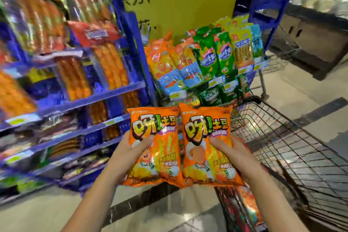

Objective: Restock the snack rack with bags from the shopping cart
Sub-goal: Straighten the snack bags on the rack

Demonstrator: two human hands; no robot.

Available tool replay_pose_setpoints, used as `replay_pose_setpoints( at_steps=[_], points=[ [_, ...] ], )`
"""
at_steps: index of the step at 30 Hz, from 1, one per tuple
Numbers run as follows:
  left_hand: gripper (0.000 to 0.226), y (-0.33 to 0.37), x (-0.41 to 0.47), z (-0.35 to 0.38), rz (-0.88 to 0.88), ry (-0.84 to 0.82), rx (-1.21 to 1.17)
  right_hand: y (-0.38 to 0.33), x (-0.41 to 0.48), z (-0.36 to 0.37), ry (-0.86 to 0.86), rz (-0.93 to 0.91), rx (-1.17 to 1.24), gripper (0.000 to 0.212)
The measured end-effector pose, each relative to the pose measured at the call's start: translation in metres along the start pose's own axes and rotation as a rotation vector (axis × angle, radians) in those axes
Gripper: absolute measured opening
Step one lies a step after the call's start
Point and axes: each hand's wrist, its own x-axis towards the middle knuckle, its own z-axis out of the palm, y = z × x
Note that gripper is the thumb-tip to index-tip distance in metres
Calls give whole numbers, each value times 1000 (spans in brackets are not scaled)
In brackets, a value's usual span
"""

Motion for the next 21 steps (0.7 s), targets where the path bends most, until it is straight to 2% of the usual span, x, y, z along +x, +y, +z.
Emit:
replay_pose_setpoints(
  at_steps=[1,4,5,8,12,14,16,18,21],
  points=[
    [80,-5,-11,-17,2,36,-9,1,3,17,-46,0,-11,50],
    [53,-19,-51,-68,30,156,-56,4,7,73,-167,30,-47,50],
    [51,-27,-65,-88,32,195,-73,6,6,94,-201,38,-61,48],
    [67,-52,-112,-148,-13,329,-133,15,-8,163,-310,54,-106,45],
    [70,-92,-188,-228,-5,444,-218,29,-41,264,-454,70,-165,35],
    [64,-115,-229,-267,1,505,-238,38,-61,317,-545,85,-196,34],
    [62,-137,-268,-303,-6,597,-268,52,-81,366,-620,98,-242,39],
    [70,-160,-307,-338,-29,678,-319,68,-100,412,-674,116,-276,45],
    [68,-186,-365,-377,-20,739,-406,92,-126,479,-786,151,-317,48]
  ],
)
